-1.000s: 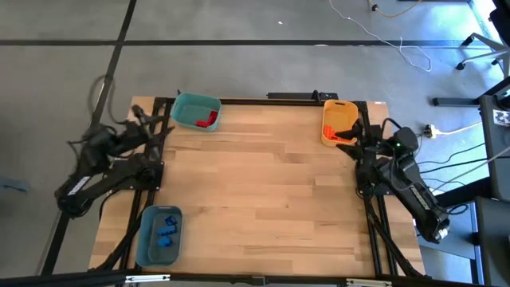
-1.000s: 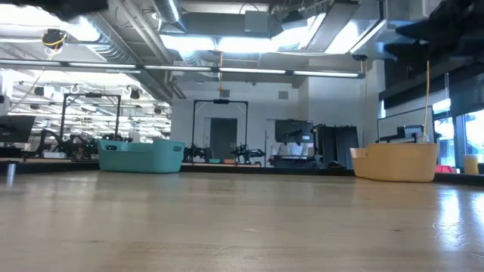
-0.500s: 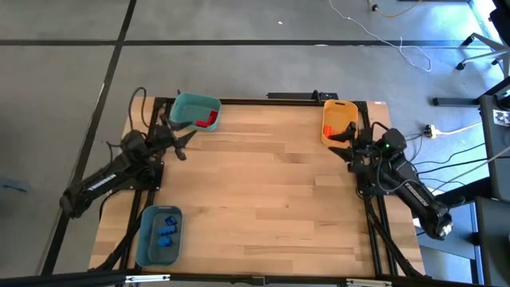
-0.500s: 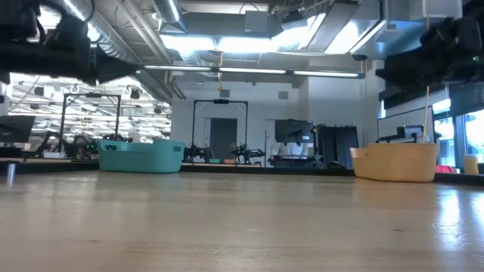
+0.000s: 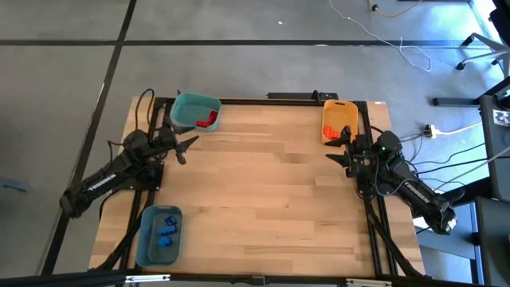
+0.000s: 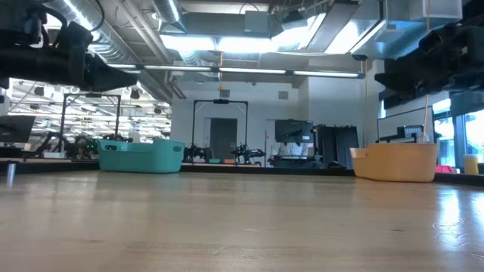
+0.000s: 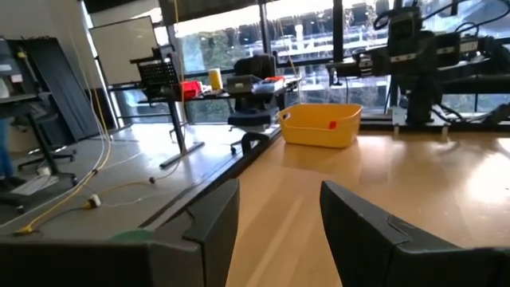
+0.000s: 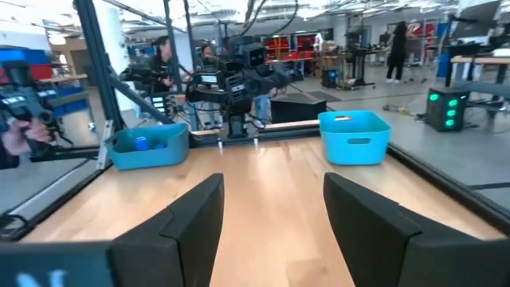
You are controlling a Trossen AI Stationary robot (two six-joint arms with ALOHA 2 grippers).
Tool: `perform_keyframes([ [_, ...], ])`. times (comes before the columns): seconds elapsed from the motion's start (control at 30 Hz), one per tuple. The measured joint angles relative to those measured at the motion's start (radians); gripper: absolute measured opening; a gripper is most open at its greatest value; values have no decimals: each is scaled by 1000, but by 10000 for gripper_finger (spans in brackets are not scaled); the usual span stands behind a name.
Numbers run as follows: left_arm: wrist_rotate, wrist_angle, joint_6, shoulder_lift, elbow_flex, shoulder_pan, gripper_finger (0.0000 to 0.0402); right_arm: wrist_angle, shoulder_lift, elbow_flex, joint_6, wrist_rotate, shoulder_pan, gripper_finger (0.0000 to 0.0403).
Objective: Sort & place blocks by color
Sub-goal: Return to Home Position
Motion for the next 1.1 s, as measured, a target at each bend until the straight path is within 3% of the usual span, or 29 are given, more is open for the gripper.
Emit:
perform_keyframes([
  [0.33, -45, -59, -2, 1, 1, 0, 169, -1, 0, 0, 29, -1, 26, 218],
  [0.43, -58, -61, -75, 0, 1, 0, 169, -2, 0, 0, 117, -15, 26, 218],
  [0.63, -49, -61, -88, 0, 1, 0, 169, -4, 0, 0, -12, -274, 26, 218],
  [0.7, -49, -61, -88, 0, 1, 0, 169, -4, 0, 0, -29, -310, 26, 218],
  [1.1, -115, -62, -35, 0, 0, 0, 169, -3, 0, 0, -60, -207, 26, 218],
])
